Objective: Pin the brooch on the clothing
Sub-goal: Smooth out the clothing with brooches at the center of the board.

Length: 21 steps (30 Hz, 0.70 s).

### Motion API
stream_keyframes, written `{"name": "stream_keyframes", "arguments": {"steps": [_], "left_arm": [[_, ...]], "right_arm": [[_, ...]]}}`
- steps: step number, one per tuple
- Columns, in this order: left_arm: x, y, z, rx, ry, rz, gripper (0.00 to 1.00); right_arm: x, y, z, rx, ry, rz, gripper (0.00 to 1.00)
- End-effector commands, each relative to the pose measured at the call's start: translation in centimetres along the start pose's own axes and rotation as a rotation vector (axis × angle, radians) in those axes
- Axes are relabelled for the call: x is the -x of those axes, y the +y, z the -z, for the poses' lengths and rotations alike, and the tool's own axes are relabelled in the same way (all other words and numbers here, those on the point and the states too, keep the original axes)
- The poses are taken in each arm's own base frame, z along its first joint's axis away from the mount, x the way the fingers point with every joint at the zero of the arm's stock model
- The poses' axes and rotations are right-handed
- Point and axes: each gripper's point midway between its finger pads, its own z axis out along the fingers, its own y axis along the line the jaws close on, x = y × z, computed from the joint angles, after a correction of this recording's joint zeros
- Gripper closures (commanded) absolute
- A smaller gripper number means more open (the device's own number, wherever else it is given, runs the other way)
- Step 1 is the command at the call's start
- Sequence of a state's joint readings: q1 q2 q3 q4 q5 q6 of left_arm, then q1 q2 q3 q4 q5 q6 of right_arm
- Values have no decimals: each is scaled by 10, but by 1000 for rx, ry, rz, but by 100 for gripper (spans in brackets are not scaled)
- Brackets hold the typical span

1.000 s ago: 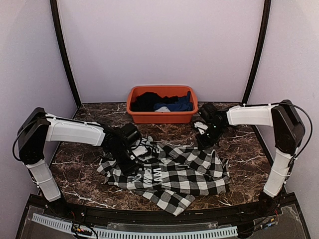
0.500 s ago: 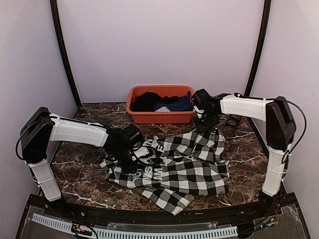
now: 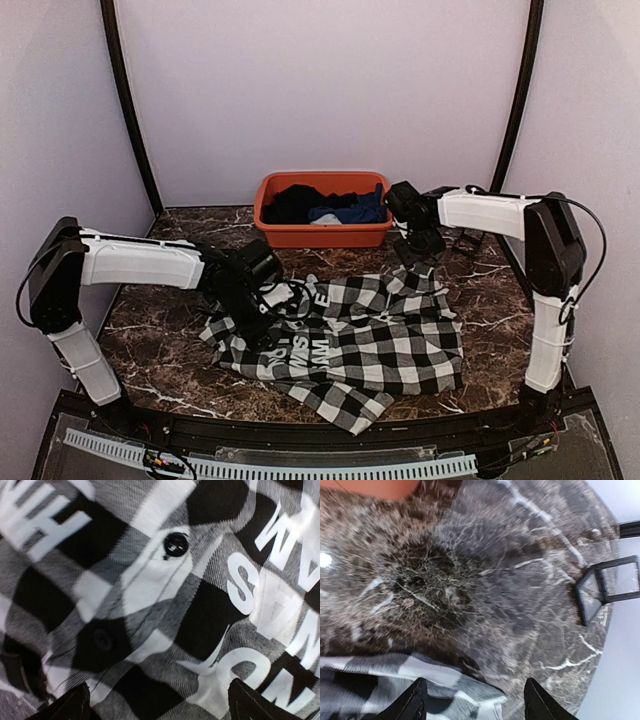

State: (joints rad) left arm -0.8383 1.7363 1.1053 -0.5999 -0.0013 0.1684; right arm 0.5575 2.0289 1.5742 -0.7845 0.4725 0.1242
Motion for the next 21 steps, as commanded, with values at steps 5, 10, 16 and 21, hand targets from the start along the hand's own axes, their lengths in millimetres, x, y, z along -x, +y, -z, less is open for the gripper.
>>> {"name": "stream_keyframes", "arguments": {"steps": [5,10,16,21], "left_arm": [[60,90,129,121,-453,315,1],[60,127,96,33,-430,470,1],[69,139,36,-120,-365,559,1],[81,140,14,-180,-323,549,1]], "right_arm": [[39,28,127,250,-318,12,37],[57,91,170,514,-563,199,37],[65,141,183,654,-702,356,37],[62,163,167,647,-683,420,38]]}}
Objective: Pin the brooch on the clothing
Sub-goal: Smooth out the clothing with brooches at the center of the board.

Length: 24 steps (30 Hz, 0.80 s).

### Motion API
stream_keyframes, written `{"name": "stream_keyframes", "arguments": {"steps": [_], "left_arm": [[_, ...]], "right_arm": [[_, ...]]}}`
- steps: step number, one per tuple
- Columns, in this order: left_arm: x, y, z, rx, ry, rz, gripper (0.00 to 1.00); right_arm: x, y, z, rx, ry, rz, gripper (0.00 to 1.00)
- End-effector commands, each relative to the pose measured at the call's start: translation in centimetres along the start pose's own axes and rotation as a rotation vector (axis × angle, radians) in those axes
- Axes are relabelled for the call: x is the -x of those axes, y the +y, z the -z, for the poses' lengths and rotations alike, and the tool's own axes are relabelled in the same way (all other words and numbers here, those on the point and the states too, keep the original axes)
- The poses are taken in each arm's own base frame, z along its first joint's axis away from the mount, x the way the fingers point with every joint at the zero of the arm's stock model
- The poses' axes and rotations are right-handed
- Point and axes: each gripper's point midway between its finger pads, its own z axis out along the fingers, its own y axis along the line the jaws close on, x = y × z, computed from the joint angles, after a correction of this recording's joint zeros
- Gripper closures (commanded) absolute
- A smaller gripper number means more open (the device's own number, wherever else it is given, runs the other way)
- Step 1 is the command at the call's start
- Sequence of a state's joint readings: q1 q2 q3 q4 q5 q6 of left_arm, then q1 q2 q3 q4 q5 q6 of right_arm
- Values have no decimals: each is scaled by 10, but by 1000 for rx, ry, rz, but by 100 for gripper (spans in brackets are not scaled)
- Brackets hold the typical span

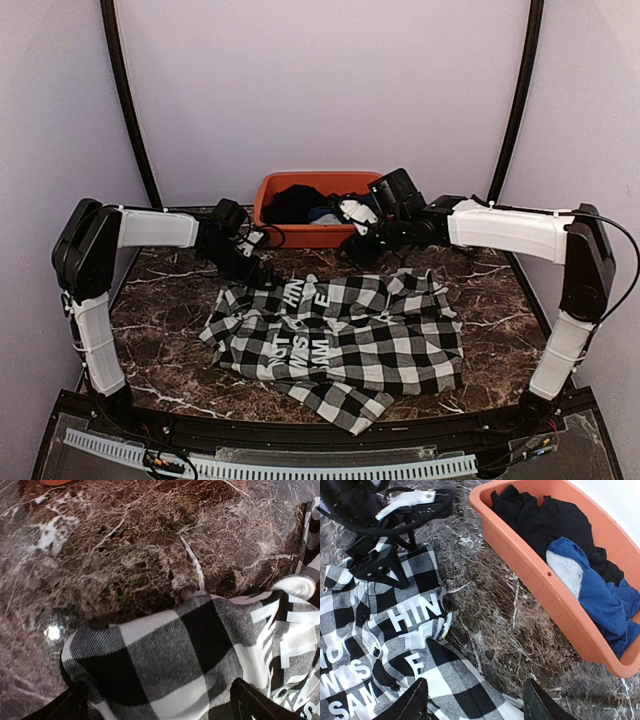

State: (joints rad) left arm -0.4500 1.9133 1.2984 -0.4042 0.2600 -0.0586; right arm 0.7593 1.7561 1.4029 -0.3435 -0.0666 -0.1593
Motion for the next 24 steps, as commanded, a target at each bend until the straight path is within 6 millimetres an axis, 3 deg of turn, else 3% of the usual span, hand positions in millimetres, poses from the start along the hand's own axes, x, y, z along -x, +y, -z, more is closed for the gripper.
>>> {"name": "stream_keyframes", "arguments": {"steps": [1,7,10,16,24], "left_arm": [[29,-15,10,-72,-45,-15,1],[67,-15,32,-120,-198,-34,1],[76,-12,28,-141,-200,-30,1],[54,-17,-16,-253,-45,16,1],[29,-23,-34,-326,57,34,8]], "right_arm": [[7,17,-19,53,-46,90,38],[-11,21,-28,64,-28,100,38],[-14,23,-35,73,-24,112,37],[-20,30,-49,113,-11,131,41],[-29,57,-54,214,-23,191,45]]}}
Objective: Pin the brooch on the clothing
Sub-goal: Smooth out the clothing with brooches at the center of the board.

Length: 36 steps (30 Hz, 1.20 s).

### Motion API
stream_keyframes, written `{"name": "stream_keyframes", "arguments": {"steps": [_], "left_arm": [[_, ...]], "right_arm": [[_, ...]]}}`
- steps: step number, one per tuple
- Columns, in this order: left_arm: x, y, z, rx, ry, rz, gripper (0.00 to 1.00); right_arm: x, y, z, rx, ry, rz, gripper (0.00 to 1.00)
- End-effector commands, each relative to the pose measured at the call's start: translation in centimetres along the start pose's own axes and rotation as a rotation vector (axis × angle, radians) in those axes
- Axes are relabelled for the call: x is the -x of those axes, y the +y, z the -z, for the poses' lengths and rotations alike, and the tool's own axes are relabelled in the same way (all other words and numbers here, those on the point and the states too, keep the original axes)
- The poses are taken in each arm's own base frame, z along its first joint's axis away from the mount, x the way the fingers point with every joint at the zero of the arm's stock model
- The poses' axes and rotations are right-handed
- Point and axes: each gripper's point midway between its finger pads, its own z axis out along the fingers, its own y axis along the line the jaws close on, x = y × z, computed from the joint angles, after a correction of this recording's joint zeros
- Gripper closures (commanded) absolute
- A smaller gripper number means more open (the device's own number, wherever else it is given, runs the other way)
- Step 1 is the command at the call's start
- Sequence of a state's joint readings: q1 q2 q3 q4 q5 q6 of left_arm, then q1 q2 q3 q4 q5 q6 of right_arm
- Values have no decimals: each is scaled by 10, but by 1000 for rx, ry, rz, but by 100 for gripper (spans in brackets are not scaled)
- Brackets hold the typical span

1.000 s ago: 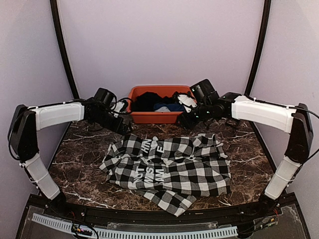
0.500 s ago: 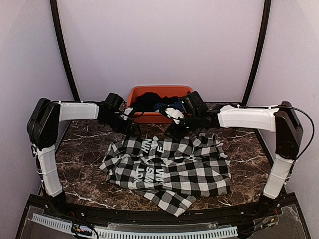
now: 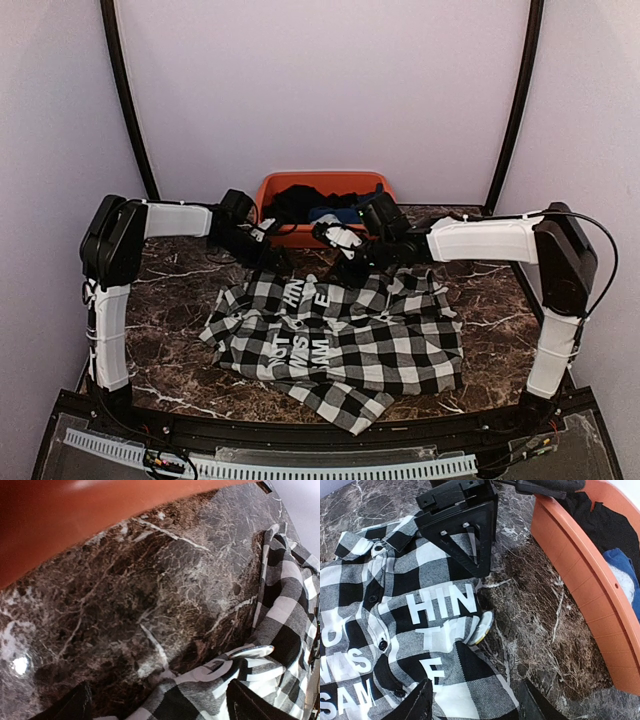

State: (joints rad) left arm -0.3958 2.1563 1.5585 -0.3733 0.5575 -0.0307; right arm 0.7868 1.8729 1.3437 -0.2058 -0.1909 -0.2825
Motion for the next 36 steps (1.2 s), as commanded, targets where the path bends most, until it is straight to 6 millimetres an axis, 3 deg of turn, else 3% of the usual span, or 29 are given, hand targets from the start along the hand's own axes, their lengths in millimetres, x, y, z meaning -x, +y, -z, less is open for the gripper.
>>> {"name": "stream_keyframes", "arguments": {"steps": [1,5,8,16,20,21,23,29,36], "left_arm": [[-30,-7,-3,-49,109,55,9],[-40,-6,-10,-55,145,63,18],[-52,-11,-15,-73,189,57,26],[-87,-13,-19,-84,282,83,49],[-90,-17,-21,-109,284,99,70],[-91,-17,-20,-111,287,100,83],[-91,-17,-20,-110,290,99,97],[-70,-12,-9,-50,235,68,99],[-22,25,34,227,44,-6,99]], "right_arm": [[-2,21,-11,66,-16,64,47],[-14,34,-13,118,8,70,55],[-26,50,-13,136,19,95,55],[-56,61,-11,83,79,113,55],[-78,66,-19,97,151,99,55],[-82,68,-21,97,170,97,56],[-90,72,-23,98,200,100,56],[-111,77,-21,87,272,64,57],[-143,87,-10,95,358,-10,61]]}}
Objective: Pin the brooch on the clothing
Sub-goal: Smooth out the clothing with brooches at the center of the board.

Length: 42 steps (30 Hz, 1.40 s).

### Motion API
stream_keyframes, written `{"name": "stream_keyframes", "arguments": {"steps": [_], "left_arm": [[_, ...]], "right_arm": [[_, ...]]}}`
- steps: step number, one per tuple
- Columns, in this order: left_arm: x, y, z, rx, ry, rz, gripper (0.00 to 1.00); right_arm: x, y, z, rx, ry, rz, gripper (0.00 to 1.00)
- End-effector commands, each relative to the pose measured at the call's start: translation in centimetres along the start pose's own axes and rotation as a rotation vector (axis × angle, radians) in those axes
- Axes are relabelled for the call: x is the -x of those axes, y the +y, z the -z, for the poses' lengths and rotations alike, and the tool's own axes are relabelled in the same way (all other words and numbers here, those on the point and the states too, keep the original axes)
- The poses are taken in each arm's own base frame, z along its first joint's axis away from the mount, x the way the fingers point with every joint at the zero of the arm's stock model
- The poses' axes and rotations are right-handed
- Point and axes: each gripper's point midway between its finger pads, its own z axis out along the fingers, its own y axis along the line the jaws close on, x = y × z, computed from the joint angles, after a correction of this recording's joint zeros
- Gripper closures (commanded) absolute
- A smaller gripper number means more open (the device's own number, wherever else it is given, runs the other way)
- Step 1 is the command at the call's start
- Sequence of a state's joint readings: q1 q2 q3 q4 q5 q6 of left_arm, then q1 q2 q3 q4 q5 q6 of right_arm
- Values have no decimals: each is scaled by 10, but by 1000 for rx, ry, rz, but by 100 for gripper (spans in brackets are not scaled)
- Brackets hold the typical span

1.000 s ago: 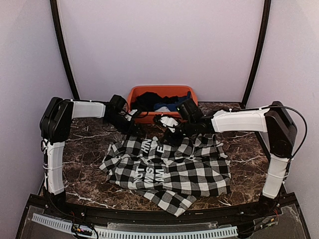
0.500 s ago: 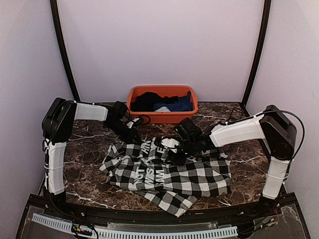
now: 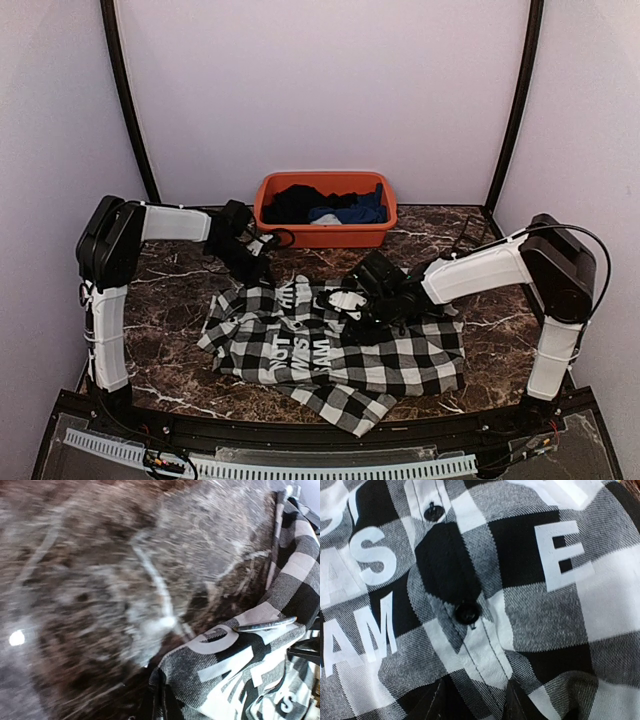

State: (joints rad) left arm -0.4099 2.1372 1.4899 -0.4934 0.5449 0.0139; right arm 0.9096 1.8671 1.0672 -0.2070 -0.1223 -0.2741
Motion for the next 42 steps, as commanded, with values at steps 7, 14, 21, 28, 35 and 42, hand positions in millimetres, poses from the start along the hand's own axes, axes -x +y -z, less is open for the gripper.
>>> {"name": "stream_keyframes", "arguments": {"steps": [7,14,21,28,35,42], "left_arm": [[49,44,71,403,-223,-54,99],[45,64,71,501,-231,-43,99],[40,57,86,507,-231,8,97],[54,23,132,469,-351,-14,30],[47,-7,147,386,-418,-10,15],[6,-54,93,319,-330,-77,19]], "right_arm": [[-52,25,-1,26,173,-67,62],[-57,46,3,89,216,-62,63],[-17,49,24,131,113,-86,61],[78,12,89,85,-162,-168,55],[128,-72,100,-73,-267,-343,72],[151,-109,47,-64,-244,-421,88]]}}
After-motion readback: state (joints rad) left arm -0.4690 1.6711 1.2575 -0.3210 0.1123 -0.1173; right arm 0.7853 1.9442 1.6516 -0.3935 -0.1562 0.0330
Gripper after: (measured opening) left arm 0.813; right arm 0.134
